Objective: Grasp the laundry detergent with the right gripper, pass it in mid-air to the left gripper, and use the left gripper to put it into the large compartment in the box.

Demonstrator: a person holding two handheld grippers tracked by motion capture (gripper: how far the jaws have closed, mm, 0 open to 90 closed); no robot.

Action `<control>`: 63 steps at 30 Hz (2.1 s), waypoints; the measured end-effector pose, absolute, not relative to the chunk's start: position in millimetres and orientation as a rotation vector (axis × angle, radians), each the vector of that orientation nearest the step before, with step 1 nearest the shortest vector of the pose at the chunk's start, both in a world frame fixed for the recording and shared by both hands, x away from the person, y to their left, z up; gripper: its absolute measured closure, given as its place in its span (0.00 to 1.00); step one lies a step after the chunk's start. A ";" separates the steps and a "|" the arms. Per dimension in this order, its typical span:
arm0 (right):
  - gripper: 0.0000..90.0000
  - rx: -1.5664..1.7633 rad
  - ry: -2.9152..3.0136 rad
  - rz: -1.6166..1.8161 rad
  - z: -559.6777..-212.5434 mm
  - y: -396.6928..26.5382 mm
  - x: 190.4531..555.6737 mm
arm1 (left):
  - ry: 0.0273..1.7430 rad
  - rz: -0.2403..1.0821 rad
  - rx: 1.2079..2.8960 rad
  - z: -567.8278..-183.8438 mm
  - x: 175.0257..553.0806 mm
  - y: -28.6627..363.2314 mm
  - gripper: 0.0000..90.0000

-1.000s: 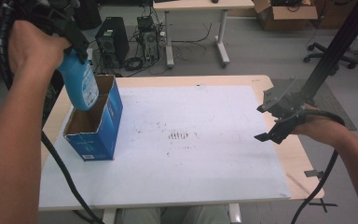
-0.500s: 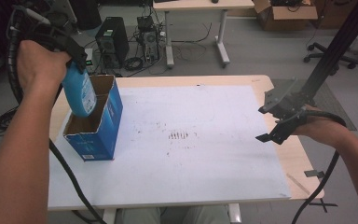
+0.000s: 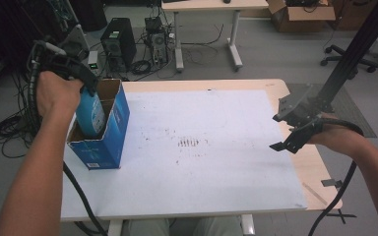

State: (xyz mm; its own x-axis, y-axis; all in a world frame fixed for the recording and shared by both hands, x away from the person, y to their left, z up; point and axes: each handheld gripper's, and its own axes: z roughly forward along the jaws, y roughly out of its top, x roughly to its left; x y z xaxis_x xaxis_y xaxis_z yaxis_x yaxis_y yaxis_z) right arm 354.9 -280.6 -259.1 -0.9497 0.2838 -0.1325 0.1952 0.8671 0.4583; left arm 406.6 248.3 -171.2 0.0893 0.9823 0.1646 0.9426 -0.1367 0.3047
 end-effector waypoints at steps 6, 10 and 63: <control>0.07 0.385 2.834 0.674 -258.6 -280.8 355.7 | 1.977 0.478 2.219 -196.4 407.8 250.9 0.42; 0.07 0.380 2.837 0.670 -259.4 -279.1 355.4 | 1.974 0.469 2.223 -208.0 409.0 251.0 0.42; 0.08 0.408 2.869 0.622 -268.6 -277.9 359.2 | 1.965 0.404 2.260 -275.6 415.2 261.6 0.42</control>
State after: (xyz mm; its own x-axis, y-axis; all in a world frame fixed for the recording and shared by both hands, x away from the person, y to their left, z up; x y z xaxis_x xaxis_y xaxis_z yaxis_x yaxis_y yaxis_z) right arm 359.2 -277.9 -268.6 -0.9465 0.3017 -0.1142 0.2273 0.8750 0.4274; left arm 415.2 261.6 -275.6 0.1218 0.9851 0.1217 0.9532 -0.1502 0.2625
